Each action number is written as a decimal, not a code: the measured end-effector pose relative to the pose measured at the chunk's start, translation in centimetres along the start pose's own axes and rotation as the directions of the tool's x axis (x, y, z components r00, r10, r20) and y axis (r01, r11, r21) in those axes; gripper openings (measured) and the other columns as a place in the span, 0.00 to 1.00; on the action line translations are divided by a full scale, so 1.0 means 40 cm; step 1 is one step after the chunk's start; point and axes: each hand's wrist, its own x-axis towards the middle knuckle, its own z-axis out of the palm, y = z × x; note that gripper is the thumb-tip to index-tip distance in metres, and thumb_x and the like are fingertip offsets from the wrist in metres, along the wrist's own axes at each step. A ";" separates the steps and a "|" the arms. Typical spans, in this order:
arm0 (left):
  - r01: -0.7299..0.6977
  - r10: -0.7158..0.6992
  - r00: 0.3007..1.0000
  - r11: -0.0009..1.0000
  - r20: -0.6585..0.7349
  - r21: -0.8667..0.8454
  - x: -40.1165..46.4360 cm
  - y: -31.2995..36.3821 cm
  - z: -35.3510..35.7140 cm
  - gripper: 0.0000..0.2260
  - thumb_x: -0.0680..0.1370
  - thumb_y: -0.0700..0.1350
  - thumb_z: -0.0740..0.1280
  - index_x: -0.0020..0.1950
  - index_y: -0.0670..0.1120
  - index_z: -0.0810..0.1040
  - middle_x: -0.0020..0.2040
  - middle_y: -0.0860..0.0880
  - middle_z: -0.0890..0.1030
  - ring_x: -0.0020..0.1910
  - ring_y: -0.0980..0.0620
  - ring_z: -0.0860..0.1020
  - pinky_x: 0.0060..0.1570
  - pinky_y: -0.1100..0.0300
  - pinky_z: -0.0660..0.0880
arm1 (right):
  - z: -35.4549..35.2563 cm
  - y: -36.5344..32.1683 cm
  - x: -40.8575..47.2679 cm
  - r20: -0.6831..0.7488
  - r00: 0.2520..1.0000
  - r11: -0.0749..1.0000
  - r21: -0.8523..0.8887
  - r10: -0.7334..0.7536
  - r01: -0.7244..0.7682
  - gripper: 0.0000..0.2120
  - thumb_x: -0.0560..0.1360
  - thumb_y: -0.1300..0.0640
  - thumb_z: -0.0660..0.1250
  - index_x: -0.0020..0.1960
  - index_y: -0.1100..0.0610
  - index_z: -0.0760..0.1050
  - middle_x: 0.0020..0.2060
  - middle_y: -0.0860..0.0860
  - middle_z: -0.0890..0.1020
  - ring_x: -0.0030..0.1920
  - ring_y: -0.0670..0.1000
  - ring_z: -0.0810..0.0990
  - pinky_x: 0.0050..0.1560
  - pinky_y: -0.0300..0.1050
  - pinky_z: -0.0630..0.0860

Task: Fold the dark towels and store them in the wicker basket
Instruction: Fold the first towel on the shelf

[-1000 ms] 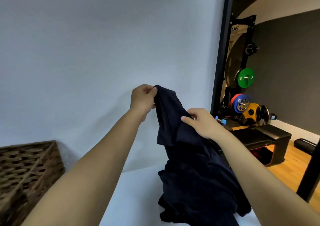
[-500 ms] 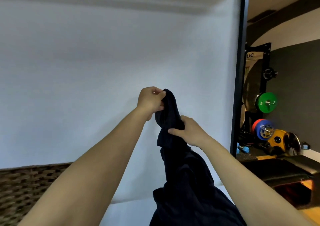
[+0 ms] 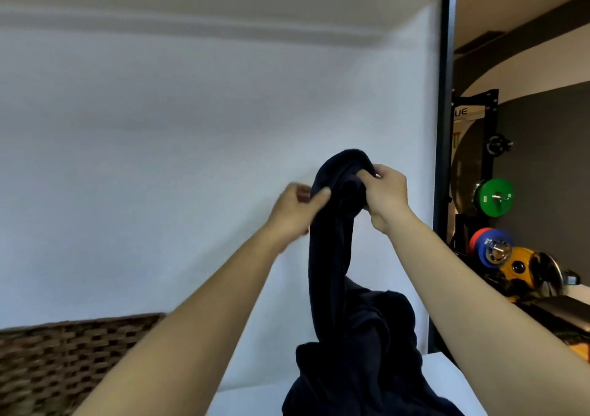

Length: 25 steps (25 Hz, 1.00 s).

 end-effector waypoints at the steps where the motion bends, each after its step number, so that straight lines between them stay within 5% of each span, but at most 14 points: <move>1: 0.059 -0.064 0.993 0.997 0.104 0.042 -0.034 -0.052 0.025 0.16 0.79 0.56 0.69 0.62 0.47 0.75 0.54 0.53 0.81 0.46 0.57 0.80 0.42 0.56 0.82 | -0.004 0.003 -0.004 -0.011 1.000 0.999 0.030 0.017 -0.017 0.06 0.76 0.63 0.67 0.41 0.57 0.80 0.34 0.52 0.78 0.35 0.52 0.77 0.37 0.47 0.78; 4: 0.124 -0.162 0.932 0.983 0.325 0.134 -0.080 -0.159 0.075 0.14 0.81 0.50 0.68 0.65 0.46 0.78 0.53 0.53 0.82 0.42 0.61 0.79 0.35 0.73 0.75 | -0.026 0.006 -0.003 -0.047 0.998 0.989 0.142 0.048 -0.041 0.09 0.77 0.65 0.66 0.38 0.57 0.77 0.32 0.52 0.78 0.31 0.51 0.76 0.34 0.44 0.78; 7: 0.133 -0.161 0.964 0.981 0.212 0.139 -0.048 -0.169 0.069 0.11 0.81 0.46 0.69 0.60 0.43 0.82 0.52 0.48 0.85 0.48 0.51 0.83 0.49 0.56 0.83 | -0.074 0.049 0.009 -0.142 0.984 0.981 0.177 0.103 -0.078 0.05 0.78 0.63 0.68 0.43 0.59 0.78 0.36 0.53 0.81 0.34 0.51 0.80 0.37 0.49 0.83; 10: 0.154 -0.164 0.983 0.982 0.083 0.110 0.001 -0.138 0.031 0.05 0.80 0.45 0.70 0.50 0.44 0.82 0.49 0.45 0.85 0.45 0.48 0.82 0.49 0.49 0.82 | -0.160 0.179 0.007 -0.181 0.963 0.967 -0.124 0.199 -0.224 0.04 0.78 0.59 0.70 0.47 0.59 0.79 0.42 0.57 0.82 0.42 0.56 0.81 0.43 0.53 0.83; 14: 0.195 -0.202 0.979 0.972 -0.040 -0.132 0.040 -0.065 0.004 0.05 0.79 0.41 0.72 0.52 0.41 0.81 0.50 0.42 0.85 0.43 0.48 0.83 0.45 0.52 0.83 | -0.199 0.323 -0.090 0.061 0.942 0.806 -0.538 0.329 -0.247 0.14 0.79 0.61 0.66 0.64 0.58 0.76 0.56 0.57 0.81 0.51 0.55 0.80 0.53 0.47 0.78; 16: 0.229 -0.231 0.973 0.961 0.006 -0.154 0.036 -0.044 0.022 0.02 0.79 0.38 0.71 0.51 0.40 0.81 0.50 0.42 0.84 0.45 0.48 0.83 0.43 0.53 0.84 | -0.165 0.332 -0.173 0.170 0.958 0.862 -0.493 0.232 -0.122 0.12 0.82 0.57 0.63 0.65 0.53 0.74 0.59 0.50 0.79 0.56 0.51 0.79 0.55 0.44 0.73; 19: 0.288 -0.280 0.956 0.953 0.087 -0.094 0.009 -0.056 0.047 0.05 0.79 0.36 0.70 0.54 0.40 0.81 0.54 0.42 0.84 0.51 0.47 0.84 0.41 0.55 0.83 | -0.102 0.324 -0.279 0.359 0.907 0.925 -0.373 0.220 -0.077 0.07 0.81 0.46 0.63 0.53 0.48 0.77 0.52 0.47 0.83 0.51 0.50 0.83 0.52 0.44 0.77; 23: 0.268 -0.279 0.958 0.955 0.072 0.129 -0.025 -0.106 0.033 0.06 0.78 0.40 0.72 0.54 0.41 0.81 0.50 0.43 0.85 0.48 0.47 0.84 0.42 0.55 0.82 | -0.076 0.356 -0.293 0.254 0.903 0.938 -0.116 0.346 -0.327 0.10 0.83 0.54 0.61 0.53 0.57 0.80 0.46 0.53 0.86 0.42 0.53 0.85 0.46 0.49 0.83; 25: 0.258 -0.279 0.958 0.939 0.065 0.229 -0.040 -0.121 0.008 0.07 0.78 0.43 0.72 0.54 0.41 0.81 0.48 0.45 0.84 0.46 0.49 0.84 0.40 0.57 0.81 | -0.076 0.371 -0.275 0.229 0.908 0.936 -0.124 0.351 -0.330 0.11 0.82 0.60 0.60 0.51 0.65 0.78 0.43 0.56 0.84 0.41 0.54 0.82 0.49 0.56 0.83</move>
